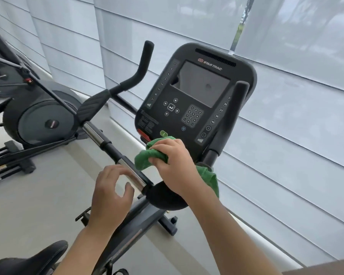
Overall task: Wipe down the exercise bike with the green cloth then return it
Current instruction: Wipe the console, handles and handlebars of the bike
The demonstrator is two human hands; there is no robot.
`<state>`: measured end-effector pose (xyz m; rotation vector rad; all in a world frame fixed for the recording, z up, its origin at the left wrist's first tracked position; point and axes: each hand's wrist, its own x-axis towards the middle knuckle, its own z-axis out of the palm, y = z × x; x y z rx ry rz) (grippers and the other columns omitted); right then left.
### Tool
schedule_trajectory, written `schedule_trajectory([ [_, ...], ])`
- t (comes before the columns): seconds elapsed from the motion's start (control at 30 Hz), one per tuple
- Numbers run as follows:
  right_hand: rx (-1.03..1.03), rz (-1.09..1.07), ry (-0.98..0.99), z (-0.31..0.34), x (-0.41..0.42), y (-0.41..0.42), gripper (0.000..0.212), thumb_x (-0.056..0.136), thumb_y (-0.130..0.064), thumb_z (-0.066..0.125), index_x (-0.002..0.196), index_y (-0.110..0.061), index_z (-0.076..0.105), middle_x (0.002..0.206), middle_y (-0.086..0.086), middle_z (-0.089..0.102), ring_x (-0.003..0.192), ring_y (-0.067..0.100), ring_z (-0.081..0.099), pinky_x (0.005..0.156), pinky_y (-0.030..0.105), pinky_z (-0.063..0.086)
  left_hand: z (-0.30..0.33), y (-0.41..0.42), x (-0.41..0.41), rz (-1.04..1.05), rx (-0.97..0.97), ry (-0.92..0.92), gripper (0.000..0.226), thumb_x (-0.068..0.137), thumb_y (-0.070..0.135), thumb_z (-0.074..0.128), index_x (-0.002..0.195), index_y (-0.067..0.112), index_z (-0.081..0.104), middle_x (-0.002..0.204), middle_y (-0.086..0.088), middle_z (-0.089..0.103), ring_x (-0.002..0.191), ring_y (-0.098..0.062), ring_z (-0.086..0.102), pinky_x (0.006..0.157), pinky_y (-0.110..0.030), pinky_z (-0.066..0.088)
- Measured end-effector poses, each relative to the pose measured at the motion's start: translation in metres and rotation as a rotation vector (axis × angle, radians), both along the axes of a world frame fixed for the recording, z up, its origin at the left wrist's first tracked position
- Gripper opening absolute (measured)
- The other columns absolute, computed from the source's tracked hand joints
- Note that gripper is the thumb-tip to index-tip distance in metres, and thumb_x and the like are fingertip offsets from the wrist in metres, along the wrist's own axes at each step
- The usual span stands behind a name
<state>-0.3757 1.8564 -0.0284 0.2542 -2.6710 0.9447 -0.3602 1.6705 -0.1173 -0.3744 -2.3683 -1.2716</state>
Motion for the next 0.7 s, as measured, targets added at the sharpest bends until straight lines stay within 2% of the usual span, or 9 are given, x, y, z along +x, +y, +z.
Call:
schedule_trajectory([
  [0.07,-0.101,-0.001,-0.061,-0.002,-0.018,-0.027,0.026,0.098,-0.017,0.071,0.124,-0.015,0.076,0.126,-0.006,0.069,0.119,0.014,0.055,0.104,0.026,0.044,-0.002,-0.014,-0.004,-0.015,0.046,-0.047,0.038,0.086,-0.002,0.076,0.112,0.024,0.066,0.116,0.009,0.061,0.116,-0.013,0.059,0.104,-0.024,0.046],
  [0.13,-0.167,-0.019,-0.195,-0.003,-0.033,-0.050,0.029,0.102,-0.020,0.064,0.130,-0.019,0.073,0.124,-0.003,0.070,0.110,0.016,0.063,0.097,0.031,0.051,-0.003,-0.025,-0.008,-0.024,0.078,-0.077,0.034,0.087,0.006,0.079,0.114,0.025,0.066,0.118,0.011,0.059,0.119,-0.007,0.058,0.104,-0.024,0.046],
  [0.2,-0.108,-0.004,-0.348,-0.008,-0.042,-0.071,0.035,0.104,-0.023,0.058,0.138,-0.024,0.066,0.123,0.000,0.073,0.106,0.018,0.066,0.093,0.032,0.053,-0.005,-0.034,-0.009,-0.026,0.093,-0.103,0.032,0.088,0.014,0.080,0.114,0.024,0.066,0.119,0.012,0.058,0.120,-0.004,0.056,0.102,-0.019,0.044],
  [0.27,-0.001,0.006,-0.412,-0.018,-0.041,-0.081,0.035,0.105,-0.023,0.053,0.139,-0.025,0.064,0.120,0.003,0.073,0.104,0.021,0.067,0.091,0.034,0.054,-0.004,-0.036,-0.008,-0.038,0.091,-0.108,0.032,0.087,0.016,0.081,0.115,0.023,0.066,0.120,0.012,0.058,0.119,-0.005,0.056,0.100,-0.017,0.044],
  [0.33,0.102,-0.022,-0.406,-0.026,-0.036,-0.082,0.033,0.106,-0.024,0.051,0.136,-0.025,0.064,0.118,0.004,0.071,0.103,0.024,0.066,0.088,0.037,0.055,-0.004,-0.039,-0.008,-0.044,0.101,-0.100,0.031,0.087,0.014,0.080,0.114,0.021,0.067,0.120,0.010,0.059,0.119,-0.008,0.058,0.099,-0.019,0.046],
  [0.4,0.190,-0.038,-0.379,-0.033,-0.026,-0.075,0.033,0.107,-0.022,0.051,0.137,-0.025,0.063,0.119,0.004,0.068,0.107,0.025,0.061,0.085,0.035,0.050,-0.003,-0.043,-0.007,-0.029,0.143,-0.074,0.026,0.089,0.007,0.077,0.111,0.019,0.068,0.119,0.008,0.061,0.118,-0.010,0.060,0.096,-0.023,0.052],
  [0.5,0.318,-0.015,-0.348,-0.036,-0.011,-0.065,0.037,0.105,-0.017,0.052,0.141,-0.023,0.060,0.122,0.004,0.062,0.115,0.026,0.050,0.096,0.042,0.048,0.006,-0.046,-0.009,-0.032,0.203,-0.062,0.024,0.089,-0.001,0.073,0.105,0.017,0.068,0.113,0.007,0.063,0.109,-0.013,0.064,0.088,-0.025,0.057],
  [0.57,0.364,-0.013,-0.334,-0.038,-0.007,-0.065,0.038,0.103,-0.013,0.053,0.140,-0.021,0.061,0.120,0.004,0.060,0.112,0.027,0.048,0.097,0.046,0.049,0.010,-0.049,-0.013,-0.059,0.201,-0.075,0.025,0.089,-0.002,0.072,0.105,0.016,0.067,0.111,0.008,0.062,0.104,-0.015,0.066,0.084,-0.027,0.059],
  [0.7,0.413,-0.069,-0.240,-0.047,-0.002,-0.079,0.035,0.101,-0.010,0.055,0.135,-0.018,0.061,0.119,0.006,0.060,0.106,0.027,0.046,0.096,0.044,0.047,0.008,-0.060,-0.019,-0.063,0.191,-0.077,0.027,0.091,-0.003,0.070,0.106,0.019,0.066,0.110,0.008,0.062,0.100,-0.016,0.066,0.082,-0.033,0.061],
])
